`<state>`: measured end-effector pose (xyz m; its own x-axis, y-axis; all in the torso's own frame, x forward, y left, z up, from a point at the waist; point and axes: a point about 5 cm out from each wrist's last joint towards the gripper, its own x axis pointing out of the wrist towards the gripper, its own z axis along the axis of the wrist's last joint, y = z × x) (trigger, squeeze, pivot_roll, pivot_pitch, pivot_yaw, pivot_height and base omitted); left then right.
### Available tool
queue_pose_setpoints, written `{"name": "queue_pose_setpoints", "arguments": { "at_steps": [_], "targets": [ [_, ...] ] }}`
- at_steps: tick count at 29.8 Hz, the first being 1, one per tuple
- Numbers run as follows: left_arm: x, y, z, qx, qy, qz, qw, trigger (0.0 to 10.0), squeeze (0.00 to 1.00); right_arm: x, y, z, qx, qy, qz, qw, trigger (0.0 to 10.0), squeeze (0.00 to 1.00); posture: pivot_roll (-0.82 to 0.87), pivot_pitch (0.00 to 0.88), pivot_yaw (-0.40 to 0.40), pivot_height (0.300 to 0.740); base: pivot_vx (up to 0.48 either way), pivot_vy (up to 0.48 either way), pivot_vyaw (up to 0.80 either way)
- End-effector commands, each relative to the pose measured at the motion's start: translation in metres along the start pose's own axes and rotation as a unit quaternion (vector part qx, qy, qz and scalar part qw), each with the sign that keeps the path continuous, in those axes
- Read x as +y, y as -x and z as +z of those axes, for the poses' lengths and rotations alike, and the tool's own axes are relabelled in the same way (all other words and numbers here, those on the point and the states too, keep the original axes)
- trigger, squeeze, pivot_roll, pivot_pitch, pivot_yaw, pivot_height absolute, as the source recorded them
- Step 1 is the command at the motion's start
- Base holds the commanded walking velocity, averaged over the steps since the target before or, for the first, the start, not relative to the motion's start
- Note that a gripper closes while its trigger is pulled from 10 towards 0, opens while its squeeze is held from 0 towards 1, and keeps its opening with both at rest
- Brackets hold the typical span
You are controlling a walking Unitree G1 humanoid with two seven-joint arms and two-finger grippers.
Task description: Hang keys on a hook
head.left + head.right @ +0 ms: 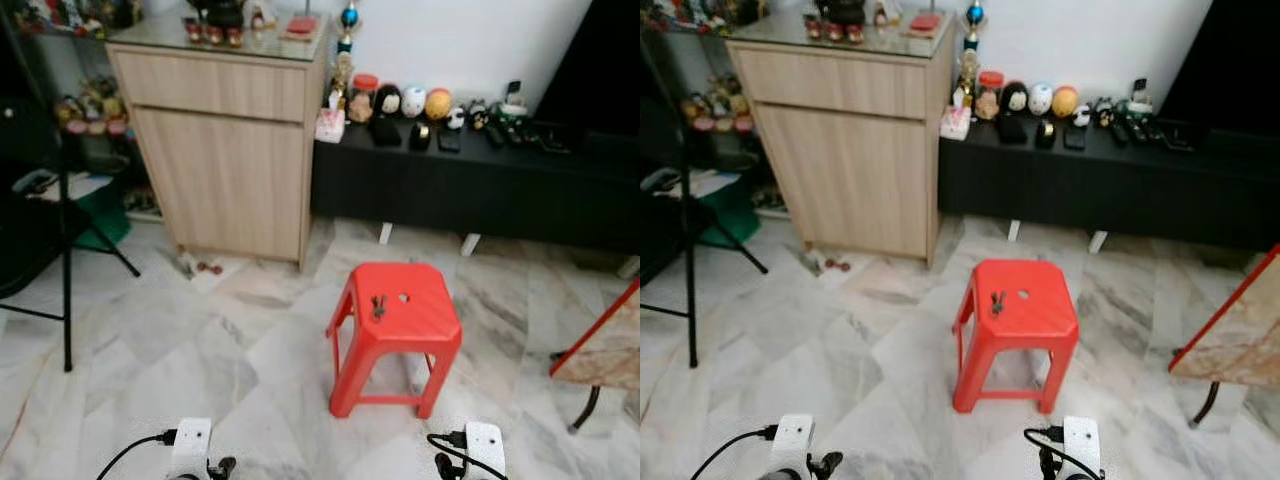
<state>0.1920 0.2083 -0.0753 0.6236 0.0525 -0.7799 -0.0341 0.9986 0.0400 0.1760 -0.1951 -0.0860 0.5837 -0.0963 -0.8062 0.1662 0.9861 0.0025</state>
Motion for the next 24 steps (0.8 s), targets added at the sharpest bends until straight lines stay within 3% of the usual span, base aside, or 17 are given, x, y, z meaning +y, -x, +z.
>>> {"name": "queue_pose_setpoints", "arguments": {
  "at_steps": [1, 24],
  "targets": [
    [-0.0053, -0.0009, 0.0011, 0.002, 0.001, -0.008, 1.000, 10.0, 0.00, -0.0058, 0.0003, 0.0013, -0.004, -0.002, -0.006, 1.000, 10.0, 0.00, 0.04, 0.000, -0.078, 0.740, 0.356, 0.000, 0.00],
    [-0.0060, -0.0006, -0.0004, 0.002, 0.002, -0.009, 1.000, 10.0, 0.00, -0.0058, 0.0005, -0.0003, 0.000, 0.007, -0.004, 1.000, 10.0, 0.00, 0.05, 0.000, -0.083, 0.740, 0.352, 0.000, 0.00]
  ]
}}
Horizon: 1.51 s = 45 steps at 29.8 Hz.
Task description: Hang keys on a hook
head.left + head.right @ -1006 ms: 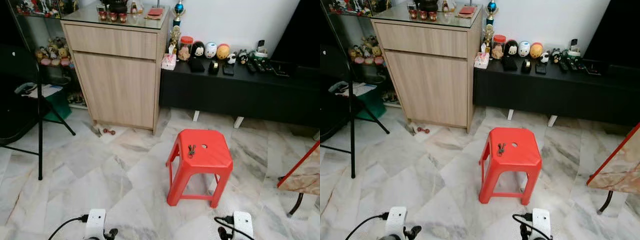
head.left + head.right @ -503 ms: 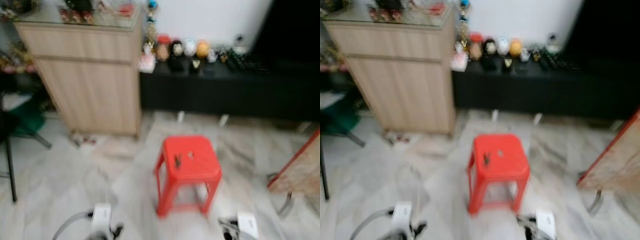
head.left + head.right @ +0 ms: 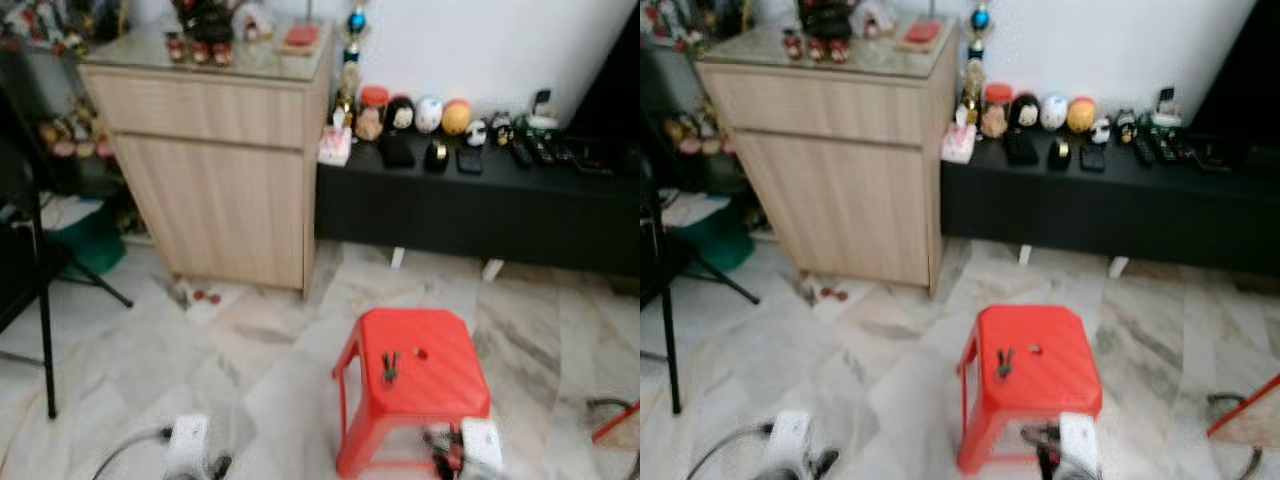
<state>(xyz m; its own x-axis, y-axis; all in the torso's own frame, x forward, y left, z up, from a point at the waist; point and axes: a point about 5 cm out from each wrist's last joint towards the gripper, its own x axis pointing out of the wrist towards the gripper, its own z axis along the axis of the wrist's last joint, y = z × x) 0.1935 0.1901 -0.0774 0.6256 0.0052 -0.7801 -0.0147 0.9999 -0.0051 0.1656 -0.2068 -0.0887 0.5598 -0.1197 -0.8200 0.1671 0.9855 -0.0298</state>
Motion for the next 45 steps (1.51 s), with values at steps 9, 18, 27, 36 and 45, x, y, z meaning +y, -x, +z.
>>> {"name": "queue_pose_setpoints", "arguments": {
  "at_steps": [9, 18, 27, 36, 45],
  "targets": [
    [0.012, 0.001, 0.003, -0.008, -0.003, 0.014, 1.000, 10.0, 0.00, 0.008, -0.002, 0.009, -0.012, -0.003, 0.009, 1.000, 10.0, 0.00, 0.05, 0.000, -0.084, 0.740, 0.029, 0.000, 0.00],
    [0.011, 0.001, 0.005, -0.010, -0.023, 0.007, 1.000, 10.0, 0.00, 0.008, -0.002, 0.009, -0.013, -0.004, 0.010, 1.000, 10.0, 0.00, 0.05, 0.000, -0.086, 0.740, 0.000, -0.142, 0.00],
    [0.011, 0.001, 0.004, -0.012, -0.007, 0.011, 1.000, 10.0, 0.00, 0.008, -0.002, 0.010, -0.014, -0.001, 0.012, 1.000, 10.0, 0.00, 0.05, 0.000, -0.087, 0.740, 0.000, -0.151, 0.00],
    [0.012, 0.001, 0.005, -0.017, -0.005, 0.014, 1.000, 10.0, 0.00, 0.009, -0.001, 0.019, -0.068, -0.009, 0.025, 0.997, 10.0, 0.00, 0.05, 0.000, -0.087, 0.740, 0.000, 0.000, 0.00],
    [0.013, 0.002, 0.005, -0.020, -0.006, 0.015, 1.000, 10.0, 0.00, 0.029, 0.007, 0.123, -0.298, -0.001, 0.051, 0.953, 10.0, 0.00, 0.04, 0.000, -0.087, 0.740, 0.000, 0.000, 0.00]
  ]
}}
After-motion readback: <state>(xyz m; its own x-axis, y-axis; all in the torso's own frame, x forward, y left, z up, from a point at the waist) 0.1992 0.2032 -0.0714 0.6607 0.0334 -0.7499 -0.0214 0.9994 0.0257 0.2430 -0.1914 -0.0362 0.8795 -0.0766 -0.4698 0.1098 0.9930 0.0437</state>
